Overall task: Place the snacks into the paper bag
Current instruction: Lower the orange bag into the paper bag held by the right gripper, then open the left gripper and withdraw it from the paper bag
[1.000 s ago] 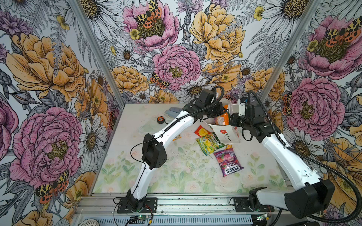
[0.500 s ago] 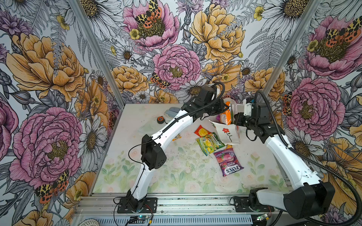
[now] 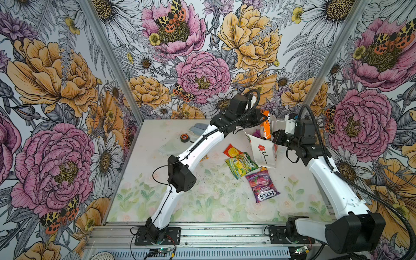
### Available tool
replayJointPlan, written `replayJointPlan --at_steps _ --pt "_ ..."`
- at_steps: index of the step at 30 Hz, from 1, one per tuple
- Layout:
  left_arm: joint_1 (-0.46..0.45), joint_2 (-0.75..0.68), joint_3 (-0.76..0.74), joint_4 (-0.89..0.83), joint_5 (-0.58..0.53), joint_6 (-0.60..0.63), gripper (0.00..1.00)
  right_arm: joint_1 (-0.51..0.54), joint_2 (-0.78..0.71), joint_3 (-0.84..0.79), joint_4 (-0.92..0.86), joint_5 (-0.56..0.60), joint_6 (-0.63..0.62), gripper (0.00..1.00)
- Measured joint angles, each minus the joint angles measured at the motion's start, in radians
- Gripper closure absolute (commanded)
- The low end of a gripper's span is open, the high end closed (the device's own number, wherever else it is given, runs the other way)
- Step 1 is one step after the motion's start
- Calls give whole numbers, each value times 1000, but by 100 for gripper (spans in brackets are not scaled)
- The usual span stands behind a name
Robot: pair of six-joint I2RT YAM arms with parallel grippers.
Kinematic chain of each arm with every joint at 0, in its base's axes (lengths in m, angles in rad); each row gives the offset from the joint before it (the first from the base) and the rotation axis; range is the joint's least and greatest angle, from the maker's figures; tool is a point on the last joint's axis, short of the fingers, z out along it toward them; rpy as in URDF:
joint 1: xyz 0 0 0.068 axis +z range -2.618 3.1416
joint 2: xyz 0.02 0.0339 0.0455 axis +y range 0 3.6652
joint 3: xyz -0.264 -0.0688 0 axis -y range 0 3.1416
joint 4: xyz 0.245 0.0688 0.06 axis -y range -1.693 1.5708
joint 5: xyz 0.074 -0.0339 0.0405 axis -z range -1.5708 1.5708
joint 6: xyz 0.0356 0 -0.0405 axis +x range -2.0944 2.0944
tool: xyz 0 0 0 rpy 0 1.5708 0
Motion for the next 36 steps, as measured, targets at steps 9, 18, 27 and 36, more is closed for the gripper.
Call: replayJointPlan --at_steps 9,18,27,36 --pt "10 122 29 -8 40 -7 100 6 0 -9 18 -33 3 100" --pt "35 139 40 -83 45 4 100 58 2 -10 24 -37 -1 100" --pt "45 126 15 -185 -53 77 81 102 5 -9 27 -36 -8 100" --pt "31 23 -26 -298 -235 172 47 113 7 -9 30 -6 -17 100"
